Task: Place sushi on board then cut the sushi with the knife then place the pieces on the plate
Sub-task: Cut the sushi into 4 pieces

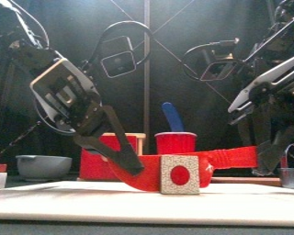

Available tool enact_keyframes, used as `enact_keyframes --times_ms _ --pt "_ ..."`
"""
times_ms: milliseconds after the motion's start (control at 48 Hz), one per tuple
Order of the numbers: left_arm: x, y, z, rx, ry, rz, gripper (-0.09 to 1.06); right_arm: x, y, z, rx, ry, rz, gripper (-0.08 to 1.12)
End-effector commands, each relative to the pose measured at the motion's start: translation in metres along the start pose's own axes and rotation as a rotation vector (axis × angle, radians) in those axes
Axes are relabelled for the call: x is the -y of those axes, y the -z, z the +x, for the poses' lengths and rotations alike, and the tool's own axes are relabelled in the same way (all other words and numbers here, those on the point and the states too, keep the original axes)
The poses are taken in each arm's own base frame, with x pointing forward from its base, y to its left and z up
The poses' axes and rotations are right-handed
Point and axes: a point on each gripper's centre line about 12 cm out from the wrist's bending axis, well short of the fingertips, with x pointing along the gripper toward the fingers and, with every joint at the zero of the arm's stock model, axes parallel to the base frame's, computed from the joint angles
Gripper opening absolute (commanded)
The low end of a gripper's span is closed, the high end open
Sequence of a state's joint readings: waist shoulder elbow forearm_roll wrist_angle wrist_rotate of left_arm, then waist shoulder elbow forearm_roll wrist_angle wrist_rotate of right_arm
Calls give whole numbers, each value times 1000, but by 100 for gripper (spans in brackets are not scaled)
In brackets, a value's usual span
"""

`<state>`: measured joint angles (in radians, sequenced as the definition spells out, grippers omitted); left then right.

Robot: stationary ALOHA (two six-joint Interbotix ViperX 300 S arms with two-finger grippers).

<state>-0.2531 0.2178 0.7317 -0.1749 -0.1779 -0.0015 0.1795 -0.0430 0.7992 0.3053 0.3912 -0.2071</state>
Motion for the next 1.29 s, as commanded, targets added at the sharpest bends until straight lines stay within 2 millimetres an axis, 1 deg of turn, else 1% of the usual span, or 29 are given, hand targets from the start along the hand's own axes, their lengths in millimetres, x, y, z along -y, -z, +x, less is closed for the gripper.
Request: enact_keyframes --times_ms 21,104,229,312,375,458,583,708,896,958,1042,1167,1292 --pt "4 11 0 -50 7 13 38 -6 2 0 -7 -9 -23 35" --pt "4 8 -3 -43 9 13 38 -7 -2 -3 2 -10 -29 35" --pt "4 -1 -10 -12 10 11 38 -8 -7 -13 21 -10 -46 35" --pt "3 -11 -19 20 12 8 38 -7 -9 -22 29 -5 -66 35" --pt "1 -22 -27 58 12 4 38 -8 -12 -31 42 -3 -85 35" --pt "-6 -37 -38 116 1 -11 38 -7 -14 -41 55 3 -96 35" --pt "-26 -56 -54 210 -37 -57 41 -2 -13 -55 74 16 -101 35" --pt "-43 -69 -67 297 -71 -87 50 5 -8 -68 83 31 -93 35" --pt "-52 -94 -87 454 -93 -89 72 9 1 -89 74 24 -60 35" --pt "-56 -100 -94 516 -104 -86 80 9 5 -101 66 10 -34 35" --pt "-62 -104 -101 594 -121 -85 86 8 10 -114 63 -17 5 35" --pt "-70 -107 -106 719 -150 -76 87 3 19 -129 90 -97 119 35" --pt "-72 -103 -106 793 -176 -45 87 5 28 -135 111 -163 357 35"
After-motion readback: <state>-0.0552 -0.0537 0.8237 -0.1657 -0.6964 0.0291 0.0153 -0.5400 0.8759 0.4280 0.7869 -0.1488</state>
